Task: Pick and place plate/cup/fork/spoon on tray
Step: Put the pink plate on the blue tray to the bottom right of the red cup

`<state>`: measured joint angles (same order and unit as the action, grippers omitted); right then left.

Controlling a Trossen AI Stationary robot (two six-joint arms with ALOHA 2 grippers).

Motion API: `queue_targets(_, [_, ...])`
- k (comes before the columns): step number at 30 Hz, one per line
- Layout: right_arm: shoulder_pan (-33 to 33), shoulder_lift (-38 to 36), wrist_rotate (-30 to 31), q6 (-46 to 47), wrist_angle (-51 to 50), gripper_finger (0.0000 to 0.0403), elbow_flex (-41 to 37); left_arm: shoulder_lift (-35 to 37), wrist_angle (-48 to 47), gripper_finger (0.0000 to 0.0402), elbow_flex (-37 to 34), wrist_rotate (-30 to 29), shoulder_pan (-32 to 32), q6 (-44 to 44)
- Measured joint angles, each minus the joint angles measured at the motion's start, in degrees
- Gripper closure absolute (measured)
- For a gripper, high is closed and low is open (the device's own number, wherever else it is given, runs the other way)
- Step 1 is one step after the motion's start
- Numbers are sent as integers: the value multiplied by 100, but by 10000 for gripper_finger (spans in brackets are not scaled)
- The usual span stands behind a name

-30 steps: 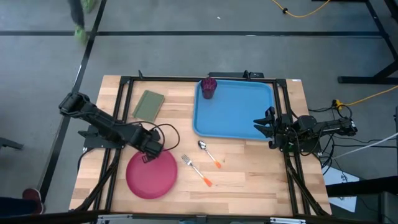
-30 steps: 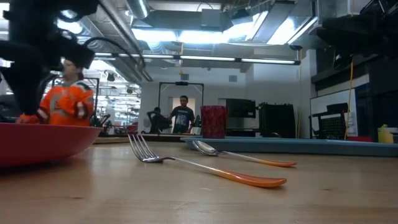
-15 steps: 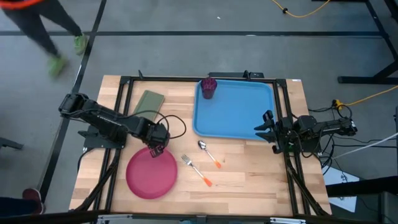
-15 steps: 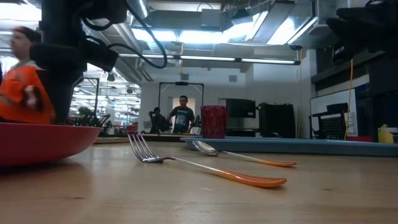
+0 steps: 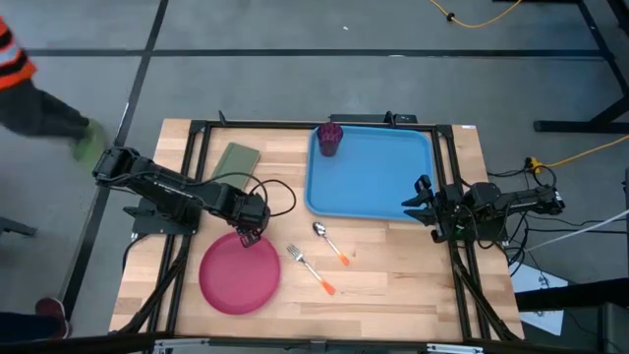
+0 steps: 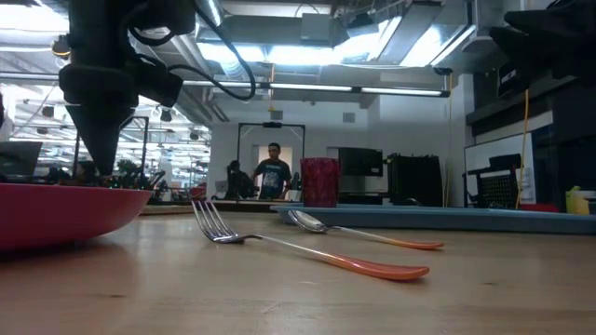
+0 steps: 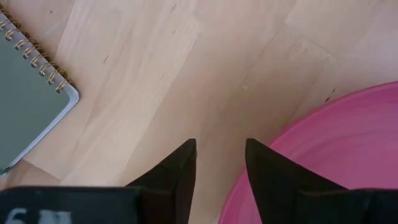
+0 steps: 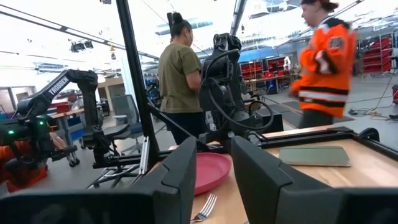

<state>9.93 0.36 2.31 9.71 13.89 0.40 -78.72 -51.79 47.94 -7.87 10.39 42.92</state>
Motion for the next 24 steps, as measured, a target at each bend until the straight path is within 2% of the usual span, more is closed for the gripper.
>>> queue_targets(7, [0, 0, 0, -146, -2, 295, 1, 0, 0, 271, 0, 147, 0, 149])
queue_targets(10, [0, 0, 0, -154, -2, 295, 0, 0, 0, 272, 0, 137, -39, -85])
queue_targets(13, [0, 0, 3, -259, -2, 295, 0, 0, 0, 272, 0, 132, -229, -395])
queue_targets(18, [0, 0, 63, -720, -2, 295, 2, -2, 0, 273, 0, 294, -607, -355])
queue_targets(20, [0, 0, 63, -859, -2, 295, 0, -2, -3, 273, 0, 457, -735, -588])
queue_targets(24, [-1, 0, 62, -876, -7, 295, 0, -2, -15, 273, 0, 442, -815, -1818])
